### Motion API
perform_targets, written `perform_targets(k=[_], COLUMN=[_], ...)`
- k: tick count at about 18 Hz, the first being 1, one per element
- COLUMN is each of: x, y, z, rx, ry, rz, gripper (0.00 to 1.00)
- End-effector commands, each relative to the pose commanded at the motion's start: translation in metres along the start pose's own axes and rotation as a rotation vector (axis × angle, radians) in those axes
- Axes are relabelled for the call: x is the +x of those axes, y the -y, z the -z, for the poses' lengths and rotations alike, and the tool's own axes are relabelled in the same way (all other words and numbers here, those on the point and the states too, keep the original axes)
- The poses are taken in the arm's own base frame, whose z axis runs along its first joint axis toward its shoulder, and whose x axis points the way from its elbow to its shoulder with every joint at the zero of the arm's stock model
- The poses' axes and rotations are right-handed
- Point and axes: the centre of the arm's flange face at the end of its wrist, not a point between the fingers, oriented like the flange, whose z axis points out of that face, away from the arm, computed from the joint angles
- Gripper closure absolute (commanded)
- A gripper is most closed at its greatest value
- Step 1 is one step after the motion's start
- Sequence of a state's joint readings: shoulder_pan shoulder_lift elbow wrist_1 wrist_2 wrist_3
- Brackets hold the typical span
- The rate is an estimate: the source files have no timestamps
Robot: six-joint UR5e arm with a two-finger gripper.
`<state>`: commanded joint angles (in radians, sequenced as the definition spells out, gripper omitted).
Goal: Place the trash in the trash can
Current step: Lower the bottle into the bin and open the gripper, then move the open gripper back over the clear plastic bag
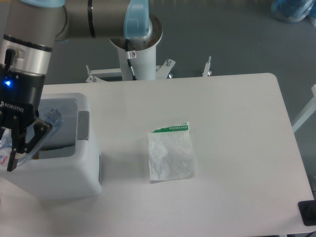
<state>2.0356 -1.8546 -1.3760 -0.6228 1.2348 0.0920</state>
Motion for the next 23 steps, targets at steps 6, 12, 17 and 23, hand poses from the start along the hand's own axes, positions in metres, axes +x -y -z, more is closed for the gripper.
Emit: perform_targets(k=[6, 12, 17, 23], x=[-0.002, -0.059, -0.175, -0.262], y=[-0.011, -0.014, -0.062, -0.092], z=[0.011, 0.052, 0.069, 0.059], rx=[-0.011, 0.015, -0.030, -0.072], ry=[0.007, 0.101, 0.238, 0.317], rz=[0.007, 0.079, 0.226, 0.327], gripper=[0.00, 0.00, 0.00, 0.00])
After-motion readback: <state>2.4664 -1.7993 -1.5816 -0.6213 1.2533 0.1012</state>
